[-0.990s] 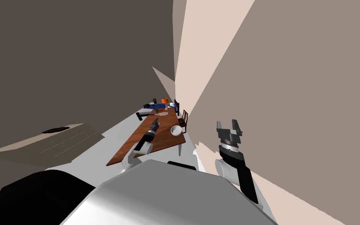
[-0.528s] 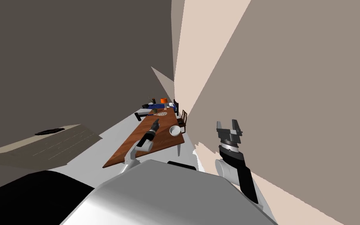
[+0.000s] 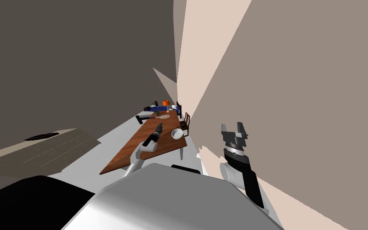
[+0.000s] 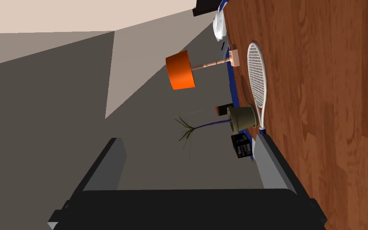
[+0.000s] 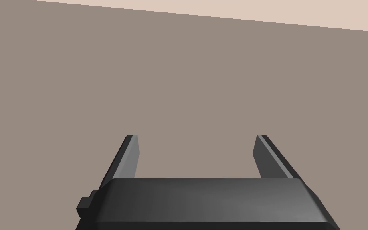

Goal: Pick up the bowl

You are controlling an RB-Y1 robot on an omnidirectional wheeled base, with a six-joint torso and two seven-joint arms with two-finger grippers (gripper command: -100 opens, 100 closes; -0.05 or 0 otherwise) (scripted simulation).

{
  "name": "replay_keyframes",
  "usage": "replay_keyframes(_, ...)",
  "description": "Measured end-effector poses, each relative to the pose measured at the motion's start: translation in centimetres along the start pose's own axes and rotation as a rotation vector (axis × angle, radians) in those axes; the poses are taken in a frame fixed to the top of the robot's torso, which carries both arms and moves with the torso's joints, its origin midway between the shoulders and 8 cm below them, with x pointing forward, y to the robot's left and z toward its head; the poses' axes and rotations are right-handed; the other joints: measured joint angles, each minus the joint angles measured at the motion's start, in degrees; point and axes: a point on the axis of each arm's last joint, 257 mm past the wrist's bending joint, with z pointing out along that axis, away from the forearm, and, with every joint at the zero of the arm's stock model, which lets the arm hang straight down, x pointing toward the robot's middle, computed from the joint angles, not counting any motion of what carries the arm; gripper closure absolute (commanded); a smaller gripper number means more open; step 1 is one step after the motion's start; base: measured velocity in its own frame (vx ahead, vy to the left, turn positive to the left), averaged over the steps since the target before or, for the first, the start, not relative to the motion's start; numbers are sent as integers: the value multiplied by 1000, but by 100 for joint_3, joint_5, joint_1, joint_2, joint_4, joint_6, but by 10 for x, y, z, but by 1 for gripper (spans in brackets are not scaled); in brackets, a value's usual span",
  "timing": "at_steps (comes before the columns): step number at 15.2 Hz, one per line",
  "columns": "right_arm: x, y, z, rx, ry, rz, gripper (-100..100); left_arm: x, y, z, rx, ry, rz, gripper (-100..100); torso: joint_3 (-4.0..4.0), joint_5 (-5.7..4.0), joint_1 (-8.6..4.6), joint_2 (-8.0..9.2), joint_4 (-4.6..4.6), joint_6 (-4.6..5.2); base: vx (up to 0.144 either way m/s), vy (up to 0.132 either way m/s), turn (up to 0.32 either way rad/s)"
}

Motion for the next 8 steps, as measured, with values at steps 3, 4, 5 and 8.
replay_keyframes(3, 0, 0, 0, 0, 0, 0, 0, -3, 22, 7, -68, -10, -3, -100, 0, 1, 2, 1, 0, 1, 14, -34, -26)
replay_keyframes(4, 0, 0, 0, 0, 0, 0, 0, -3, 26, 8, -86, -12, -2, -100, 1, 1, 4, 2, 1, 0, 15, -33, -45)
replay_keyframes(5, 0, 0, 0, 0, 0, 0, 0, -5, 31, 10, -107, -15, -2, -100, 1, 1, 4, 2, 1, 1, 18, -36, -39)
replay_keyframes(8, 0, 0, 0, 0, 0, 0, 0, -8, 49, 14, -172, -24, -7, -100, 1, 1, 3, 2, 1, 1, 13, -36, -25)
